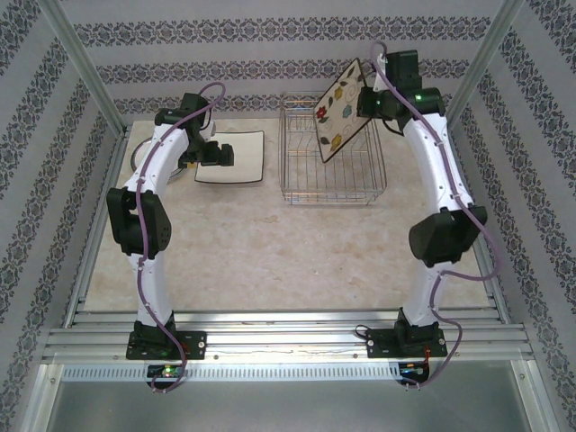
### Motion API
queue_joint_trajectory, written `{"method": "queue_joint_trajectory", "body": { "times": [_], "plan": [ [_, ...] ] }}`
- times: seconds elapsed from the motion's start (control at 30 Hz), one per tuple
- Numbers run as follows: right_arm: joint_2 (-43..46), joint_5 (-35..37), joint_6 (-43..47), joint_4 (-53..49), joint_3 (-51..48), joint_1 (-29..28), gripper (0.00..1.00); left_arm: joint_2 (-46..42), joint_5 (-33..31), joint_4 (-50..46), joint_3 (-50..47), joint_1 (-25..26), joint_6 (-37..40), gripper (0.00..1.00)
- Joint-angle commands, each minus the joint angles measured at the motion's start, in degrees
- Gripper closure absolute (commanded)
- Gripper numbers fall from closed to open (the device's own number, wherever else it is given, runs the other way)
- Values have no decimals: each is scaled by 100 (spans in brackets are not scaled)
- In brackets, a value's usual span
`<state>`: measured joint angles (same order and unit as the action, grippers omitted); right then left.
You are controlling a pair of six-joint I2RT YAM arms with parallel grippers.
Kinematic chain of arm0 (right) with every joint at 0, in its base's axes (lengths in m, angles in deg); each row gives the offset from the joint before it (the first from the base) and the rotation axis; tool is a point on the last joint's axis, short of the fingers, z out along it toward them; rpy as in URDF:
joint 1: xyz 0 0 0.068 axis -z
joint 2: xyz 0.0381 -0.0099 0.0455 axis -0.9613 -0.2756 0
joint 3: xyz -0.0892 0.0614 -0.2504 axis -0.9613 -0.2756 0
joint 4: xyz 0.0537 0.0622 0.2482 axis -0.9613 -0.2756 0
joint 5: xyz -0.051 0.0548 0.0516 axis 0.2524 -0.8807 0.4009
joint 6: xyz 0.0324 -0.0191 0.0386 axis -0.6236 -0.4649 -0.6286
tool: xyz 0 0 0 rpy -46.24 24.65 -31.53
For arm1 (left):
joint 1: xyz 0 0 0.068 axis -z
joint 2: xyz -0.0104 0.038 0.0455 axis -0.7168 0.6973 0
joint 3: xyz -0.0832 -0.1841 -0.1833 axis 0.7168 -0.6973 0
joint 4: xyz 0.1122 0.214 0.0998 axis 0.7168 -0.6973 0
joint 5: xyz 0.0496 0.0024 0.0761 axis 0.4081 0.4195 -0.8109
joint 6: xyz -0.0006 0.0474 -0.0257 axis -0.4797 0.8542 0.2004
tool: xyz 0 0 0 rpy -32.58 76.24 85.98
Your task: Unload the plates from the dish rack
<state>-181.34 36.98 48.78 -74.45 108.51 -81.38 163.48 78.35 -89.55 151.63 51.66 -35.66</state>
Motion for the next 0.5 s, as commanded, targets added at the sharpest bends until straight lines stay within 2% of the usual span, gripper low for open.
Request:
{"method": "queue_joint_trajectory", "body": {
  "times": [0.0, 0.1, 0.2, 0.3, 0.47],
  "plan": [
    [990, -1782, -1282, 2595, -1217, 214, 100, -238, -73, 130, -5, -64, -56, 0],
    [1562, -2720, -2185, 4650, -2874, 364, 100, -194, -68, 130, 51, -63, -72, 0],
    [1870, -3214, -3113, 6663, -4214, 419, 100, -147, 16, 159, 90, -63, -98, 0],
    [1855, -3485, -3890, 7989, -4992, 406, 100, -104, 106, 172, 118, -60, -123, 0],
    [1637, -3422, -5001, 10019, -5922, 380, 100, -94, 181, 232, 101, -65, -157, 0]
  ]
}}
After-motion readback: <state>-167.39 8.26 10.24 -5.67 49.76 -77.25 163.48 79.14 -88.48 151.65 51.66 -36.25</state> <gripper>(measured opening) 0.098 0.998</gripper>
